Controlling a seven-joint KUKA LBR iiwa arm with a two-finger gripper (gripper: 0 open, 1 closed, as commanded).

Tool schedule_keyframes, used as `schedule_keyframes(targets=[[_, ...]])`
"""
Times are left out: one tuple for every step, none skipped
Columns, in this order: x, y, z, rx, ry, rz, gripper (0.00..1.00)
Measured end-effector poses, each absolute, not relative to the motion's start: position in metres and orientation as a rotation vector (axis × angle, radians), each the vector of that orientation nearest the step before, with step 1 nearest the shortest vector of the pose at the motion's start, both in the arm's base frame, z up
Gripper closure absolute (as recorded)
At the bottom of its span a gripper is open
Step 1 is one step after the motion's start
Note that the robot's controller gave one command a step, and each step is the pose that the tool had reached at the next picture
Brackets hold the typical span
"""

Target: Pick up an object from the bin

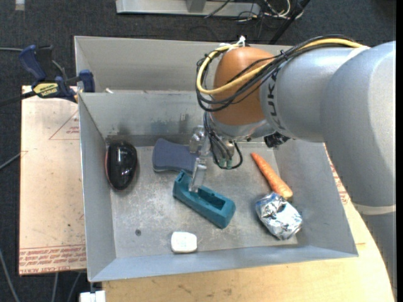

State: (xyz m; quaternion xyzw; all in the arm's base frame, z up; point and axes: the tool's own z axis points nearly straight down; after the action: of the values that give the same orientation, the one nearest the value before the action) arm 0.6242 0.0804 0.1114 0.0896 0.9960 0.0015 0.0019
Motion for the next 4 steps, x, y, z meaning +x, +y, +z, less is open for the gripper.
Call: schedule_keyframes(targets=[[0.624,0.081,0.111,0.281,3.126,0.005,0.0],[0.625,0.073,0.084,0.1,3.104,0.018,1.0],[0.619,0.072,0.075,0.102,3.121,0.013,0.0],[0.619,0.071,0.074,0.103,3.119,0.012,1.0]])
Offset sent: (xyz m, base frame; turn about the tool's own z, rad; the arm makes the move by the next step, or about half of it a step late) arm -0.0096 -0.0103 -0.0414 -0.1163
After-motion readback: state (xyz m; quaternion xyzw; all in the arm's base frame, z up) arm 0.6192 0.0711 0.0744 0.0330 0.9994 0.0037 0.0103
